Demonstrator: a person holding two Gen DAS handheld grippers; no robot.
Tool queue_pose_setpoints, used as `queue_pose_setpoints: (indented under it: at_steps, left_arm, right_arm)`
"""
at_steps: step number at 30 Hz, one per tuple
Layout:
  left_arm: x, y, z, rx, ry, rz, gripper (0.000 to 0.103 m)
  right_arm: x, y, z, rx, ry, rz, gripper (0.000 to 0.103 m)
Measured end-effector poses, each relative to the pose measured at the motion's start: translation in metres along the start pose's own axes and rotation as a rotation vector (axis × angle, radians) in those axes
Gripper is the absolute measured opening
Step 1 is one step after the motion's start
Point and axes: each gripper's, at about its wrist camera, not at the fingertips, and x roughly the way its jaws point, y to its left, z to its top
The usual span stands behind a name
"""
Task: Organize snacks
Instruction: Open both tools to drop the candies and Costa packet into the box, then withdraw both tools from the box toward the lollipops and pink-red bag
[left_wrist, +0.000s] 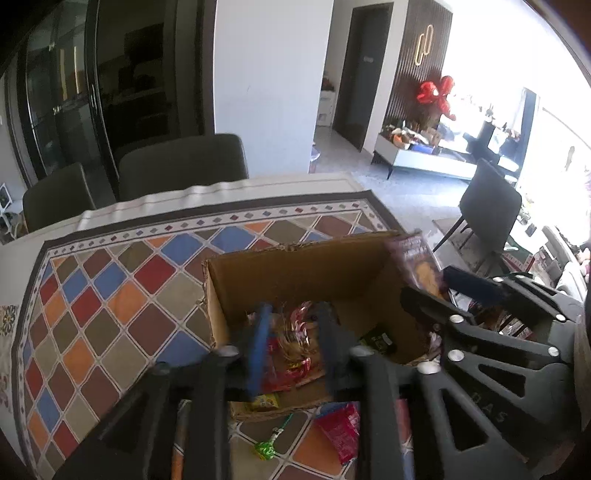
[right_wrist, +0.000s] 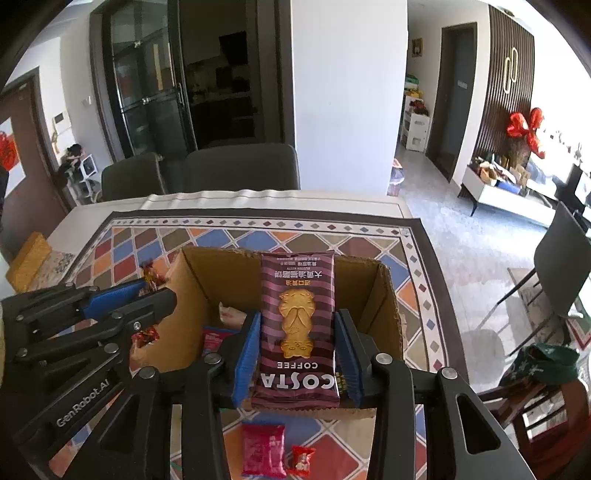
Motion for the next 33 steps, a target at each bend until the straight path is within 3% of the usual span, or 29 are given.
queue_pose_setpoints:
  at_steps: [3,15,33]
  left_arm:
    - [-0.002,0.001,-0.003,0.005,-0.019,0.027,0.042]
    - [-0.031,-0.006,-0.028,0.032,-0.075,0.050,0.043]
    - [-0.068,0.009,-0.091,0.008,-0.111,0.074,0.045]
  right_arm:
    - [0.003,-0.004,0.000,0.006,0.007,-0.030,0.055]
    - [-0.021,-0.001,-0.017,0.001,-0.055,-0.029,0.055]
    - [-0.044,0.026,-0.061,-0.007,-0.061,0.024,0.055]
